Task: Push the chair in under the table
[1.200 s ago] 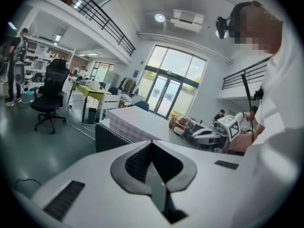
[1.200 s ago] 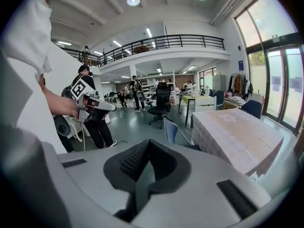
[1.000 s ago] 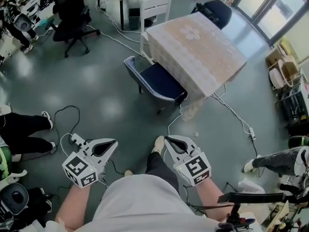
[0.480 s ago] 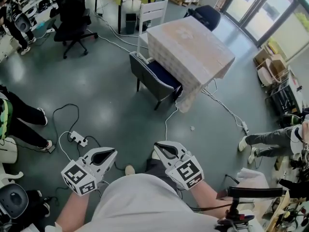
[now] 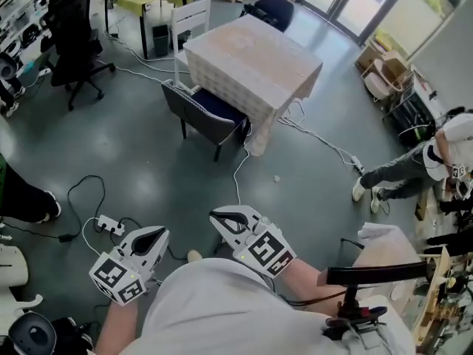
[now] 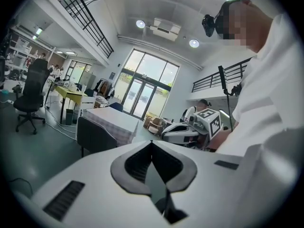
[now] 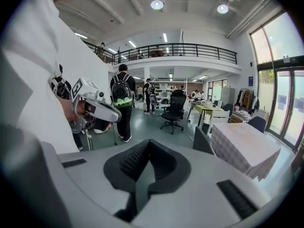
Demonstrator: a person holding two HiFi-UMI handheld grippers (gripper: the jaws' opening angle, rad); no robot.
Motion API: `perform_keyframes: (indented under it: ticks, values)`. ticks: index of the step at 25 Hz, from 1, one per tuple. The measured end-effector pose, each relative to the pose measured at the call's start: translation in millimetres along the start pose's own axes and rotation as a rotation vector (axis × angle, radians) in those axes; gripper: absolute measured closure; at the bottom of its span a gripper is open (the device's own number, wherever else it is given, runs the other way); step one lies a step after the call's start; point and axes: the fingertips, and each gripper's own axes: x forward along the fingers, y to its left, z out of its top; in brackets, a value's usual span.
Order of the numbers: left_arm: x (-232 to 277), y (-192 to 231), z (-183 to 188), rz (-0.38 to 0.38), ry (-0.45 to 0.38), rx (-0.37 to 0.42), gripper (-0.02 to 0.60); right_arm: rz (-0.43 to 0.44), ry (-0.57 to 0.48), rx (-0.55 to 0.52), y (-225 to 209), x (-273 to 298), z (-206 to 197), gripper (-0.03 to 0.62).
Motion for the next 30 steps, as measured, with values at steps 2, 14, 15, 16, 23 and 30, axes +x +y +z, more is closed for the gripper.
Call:
perform_keyframes:
  ticks: [2,14,15,16,23,30]
  values:
    - [2,-4,0,-0.007,0.003,0.007,0.572,-0.003,0.002,0.004,2,-3,-1,0.580]
    - [5,-8,-13,-0.027,0.024,-0.026,0.572,-0.011,0.019,-0.010,12,-10,-9,0.580]
    - [6,-8,-12,-0.029,0.025,-0.025,0.572,-0.011,0.020,-0.010,12,-10,-8,0.580]
    - [7,-8,-12,-0.031,0.026,-0.025,0.572,-0.012,0.019,-0.009,11,-10,-8,0.580]
    - [9,-1,-13,-0.040,0.035,-0.035,0.572,-0.020,0.025,-0.006,9,-7,-8,0.581]
    - [14,6,-15,-0.044,0.040,-0.034,0.572,-0.028,0.032,0.002,4,-3,-9,0.581]
